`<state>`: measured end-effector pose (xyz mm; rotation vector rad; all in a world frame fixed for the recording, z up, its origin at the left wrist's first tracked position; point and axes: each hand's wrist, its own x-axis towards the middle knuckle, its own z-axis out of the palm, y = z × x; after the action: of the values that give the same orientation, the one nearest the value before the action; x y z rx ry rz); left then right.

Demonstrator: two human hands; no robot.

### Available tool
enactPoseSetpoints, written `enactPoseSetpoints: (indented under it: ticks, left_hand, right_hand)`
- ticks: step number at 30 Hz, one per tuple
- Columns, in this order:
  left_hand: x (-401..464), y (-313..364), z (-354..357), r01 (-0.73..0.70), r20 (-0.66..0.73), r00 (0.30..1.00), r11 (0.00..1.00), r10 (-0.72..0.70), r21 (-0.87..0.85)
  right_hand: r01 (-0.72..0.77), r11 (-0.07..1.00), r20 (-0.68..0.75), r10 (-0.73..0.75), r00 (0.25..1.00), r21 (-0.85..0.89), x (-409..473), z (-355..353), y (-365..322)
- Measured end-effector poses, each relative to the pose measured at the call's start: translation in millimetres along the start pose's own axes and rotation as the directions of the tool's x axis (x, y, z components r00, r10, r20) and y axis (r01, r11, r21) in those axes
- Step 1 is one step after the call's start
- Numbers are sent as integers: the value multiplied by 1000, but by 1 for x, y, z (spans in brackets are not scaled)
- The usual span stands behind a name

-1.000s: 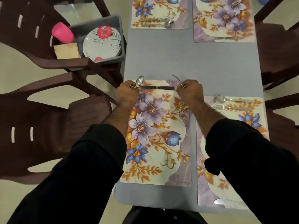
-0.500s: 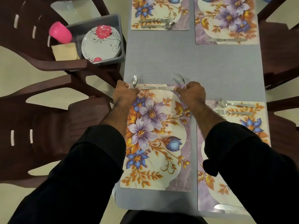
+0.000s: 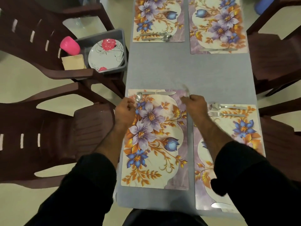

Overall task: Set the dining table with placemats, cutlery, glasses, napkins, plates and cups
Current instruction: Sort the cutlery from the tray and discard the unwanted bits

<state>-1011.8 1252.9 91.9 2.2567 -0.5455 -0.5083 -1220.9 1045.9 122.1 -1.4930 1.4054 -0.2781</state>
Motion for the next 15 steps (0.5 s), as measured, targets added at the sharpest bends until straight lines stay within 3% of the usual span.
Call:
enactPoseSetpoints:
  ticks: [3,6,12,15]
  left_hand:
    - [-50,-7,10,-159,180,971,987,159,-12]
    - [-91,-4,20,-220,347,915,976,208,-6]
    - [-143,6,18,-287,415,874,958,253,21]
    - [-161,-2,10,-316,480,846,943,233,99]
  right_hand:
    - [3,1000,202,-8,979,27,-43,-2,14]
    - [102,995,310,-93,946,-14,-77,-2,35]
    - [248,956,441,-157,884,-158,-116,-15,69]
    - [258,936,439,-131,889,-241,-133,-23,84]
